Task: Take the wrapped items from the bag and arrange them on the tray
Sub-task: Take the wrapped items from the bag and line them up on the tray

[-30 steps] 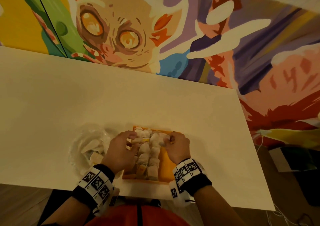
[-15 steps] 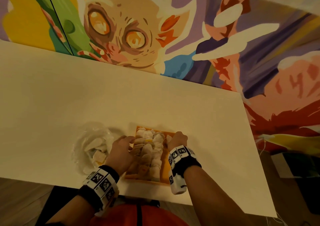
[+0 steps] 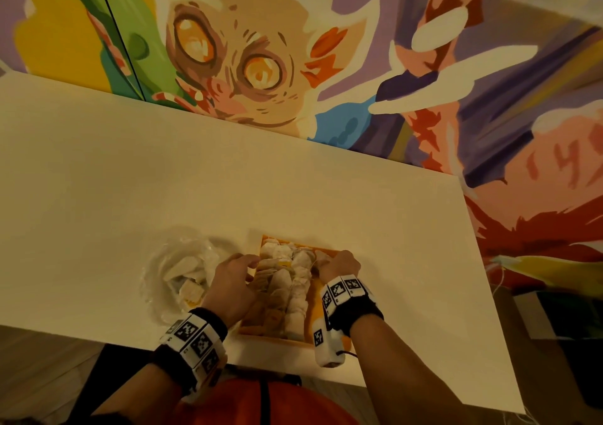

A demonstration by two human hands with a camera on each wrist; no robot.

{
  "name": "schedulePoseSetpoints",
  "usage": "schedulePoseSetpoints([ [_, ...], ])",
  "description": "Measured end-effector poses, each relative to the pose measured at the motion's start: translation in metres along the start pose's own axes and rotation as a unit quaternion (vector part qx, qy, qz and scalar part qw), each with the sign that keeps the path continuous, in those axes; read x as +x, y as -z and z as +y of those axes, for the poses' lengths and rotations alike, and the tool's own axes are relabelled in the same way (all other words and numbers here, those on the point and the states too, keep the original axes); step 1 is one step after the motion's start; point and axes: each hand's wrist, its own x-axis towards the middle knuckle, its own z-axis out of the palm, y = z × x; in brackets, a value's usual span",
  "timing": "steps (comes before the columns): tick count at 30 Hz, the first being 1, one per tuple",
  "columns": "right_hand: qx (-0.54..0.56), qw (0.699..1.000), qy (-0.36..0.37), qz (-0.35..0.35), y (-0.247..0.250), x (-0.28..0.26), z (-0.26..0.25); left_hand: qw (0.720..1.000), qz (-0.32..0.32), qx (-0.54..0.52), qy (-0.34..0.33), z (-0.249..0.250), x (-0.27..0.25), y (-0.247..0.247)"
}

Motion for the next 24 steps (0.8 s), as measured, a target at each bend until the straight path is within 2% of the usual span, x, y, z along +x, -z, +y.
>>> schedulePoseSetpoints([
  [6,0.083,0.996,-0.040,0.015,0.000,-0.007,-0.001,1.000,-0.001,-0.002,0.002,-0.001,-0.001,0.000],
  [16,0.166,0.985,-0.037,0.027,0.005,-0.017,0.017,1.000,0.002,-0.005,0.003,0.005,-0.005,0.001],
  [21,0.161,0.987,0.004,-0.004,0.004,-0.019,0.019,0.998,0.040,-0.031,-0.030,0.005,-0.010,0.018],
  [24,0.151,0.986,0.068,-0.006,0.009,-0.030,0.020,0.995,0.089,-0.037,-0.038,-0.004,-0.012,0.044],
])
